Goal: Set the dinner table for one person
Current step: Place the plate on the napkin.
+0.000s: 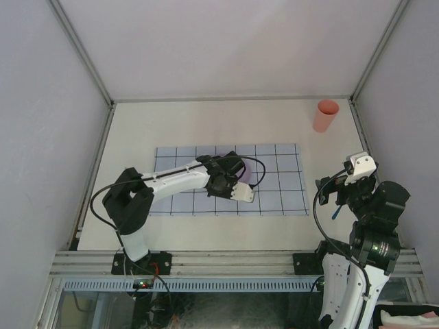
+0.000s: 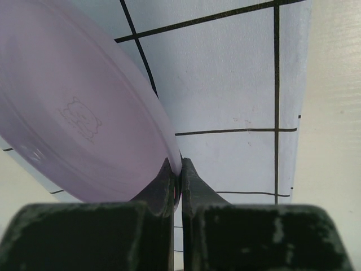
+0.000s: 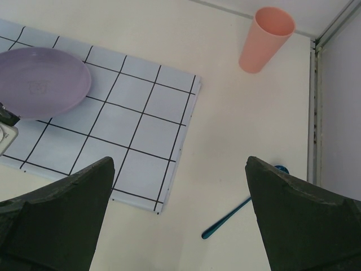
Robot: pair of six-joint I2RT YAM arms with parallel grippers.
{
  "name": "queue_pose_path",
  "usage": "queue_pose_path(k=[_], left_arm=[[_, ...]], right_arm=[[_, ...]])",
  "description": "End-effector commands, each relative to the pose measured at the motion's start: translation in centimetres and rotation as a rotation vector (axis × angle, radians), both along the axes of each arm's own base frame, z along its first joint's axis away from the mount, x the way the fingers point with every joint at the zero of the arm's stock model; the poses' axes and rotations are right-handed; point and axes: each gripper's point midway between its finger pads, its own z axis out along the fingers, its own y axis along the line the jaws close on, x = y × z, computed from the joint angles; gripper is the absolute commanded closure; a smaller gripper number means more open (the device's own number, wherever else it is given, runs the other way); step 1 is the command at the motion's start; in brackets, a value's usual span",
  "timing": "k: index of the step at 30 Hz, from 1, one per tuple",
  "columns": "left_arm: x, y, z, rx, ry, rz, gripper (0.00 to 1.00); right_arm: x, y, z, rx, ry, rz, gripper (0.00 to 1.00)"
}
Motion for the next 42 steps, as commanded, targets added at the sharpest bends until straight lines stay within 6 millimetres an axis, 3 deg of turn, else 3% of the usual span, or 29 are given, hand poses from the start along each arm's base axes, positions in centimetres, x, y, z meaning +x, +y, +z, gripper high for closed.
queue_pose_path(k=[1, 15, 34, 42], left_arm=[[1.2, -2.1, 1.2, -0.068, -0.027, 0.014, 1.0], [1.6, -2.9, 0.1, -0.052, -0.021, 0.014, 1.0], [1.1, -1.0, -1.9, -0.016, -0.034, 0.085, 1.0], [2.1, 0.4, -1.8, -0.029, -0.051, 0.173, 1.0]], right_arm=[[-0.2, -0.2, 1.5, -0.037, -0.048, -0.01, 0.0], [-0.5, -0.5, 1.2, -0.056, -0.039, -0.023, 0.0], [-0.4, -0.4, 0.8, -0.047, -0.038, -0.017, 0.0], [-0.1, -0.1, 0.9, -0.032, -0.043, -0.002, 0.0]])
